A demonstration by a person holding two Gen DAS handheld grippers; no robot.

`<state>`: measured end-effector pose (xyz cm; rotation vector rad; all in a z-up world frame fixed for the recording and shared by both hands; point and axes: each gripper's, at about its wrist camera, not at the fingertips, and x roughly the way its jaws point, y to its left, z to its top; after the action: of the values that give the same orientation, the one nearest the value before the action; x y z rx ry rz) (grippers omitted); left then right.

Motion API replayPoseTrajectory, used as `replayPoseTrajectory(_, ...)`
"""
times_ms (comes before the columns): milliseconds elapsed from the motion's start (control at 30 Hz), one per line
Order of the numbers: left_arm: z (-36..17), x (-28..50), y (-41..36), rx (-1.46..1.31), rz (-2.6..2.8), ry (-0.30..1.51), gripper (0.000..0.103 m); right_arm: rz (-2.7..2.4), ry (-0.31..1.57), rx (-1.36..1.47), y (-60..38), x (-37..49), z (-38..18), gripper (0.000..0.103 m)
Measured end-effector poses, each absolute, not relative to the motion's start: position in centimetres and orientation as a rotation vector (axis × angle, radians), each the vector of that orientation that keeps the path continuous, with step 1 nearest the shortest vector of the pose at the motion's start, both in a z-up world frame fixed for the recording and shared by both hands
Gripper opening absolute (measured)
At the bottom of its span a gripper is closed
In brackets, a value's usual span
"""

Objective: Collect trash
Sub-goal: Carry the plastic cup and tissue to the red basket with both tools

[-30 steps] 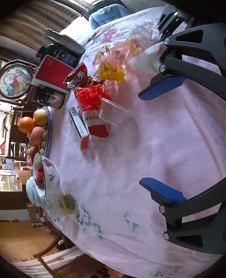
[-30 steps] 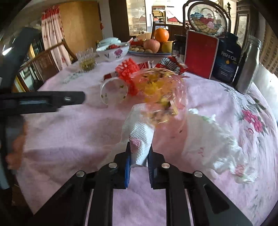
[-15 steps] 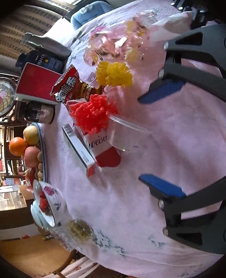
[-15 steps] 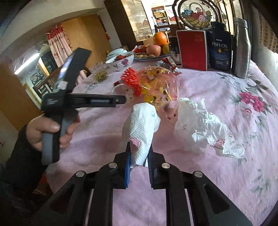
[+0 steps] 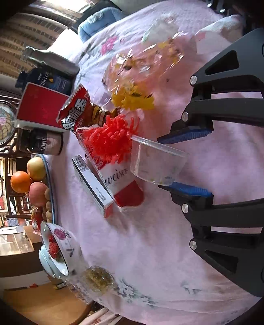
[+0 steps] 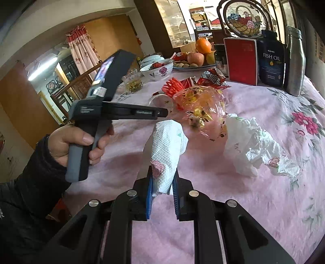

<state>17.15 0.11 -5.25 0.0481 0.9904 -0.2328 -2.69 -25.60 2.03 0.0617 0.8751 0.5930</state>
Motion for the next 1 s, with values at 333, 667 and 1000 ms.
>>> replayPoseTrajectory(333,-2.6,9.3,5.1,-0.010,-0.219,0.921,0.039,0.621,0.873,0.027,-23.3,-3.8,2.5,0.017)
replayPoseTrajectory(667,-1.0,0.2,13.7,-0.121,-0.062,0.829,0.038,0.791,0.902,-0.073,-15.3,-5.7,2.6,0.017)
replayPoseTrajectory(1000,0.2,-10.6,26.0,-0.261,0.224,0.751,0.038,1.132,0.873,-0.202,-0.3,-9.6,4.9,0.017)
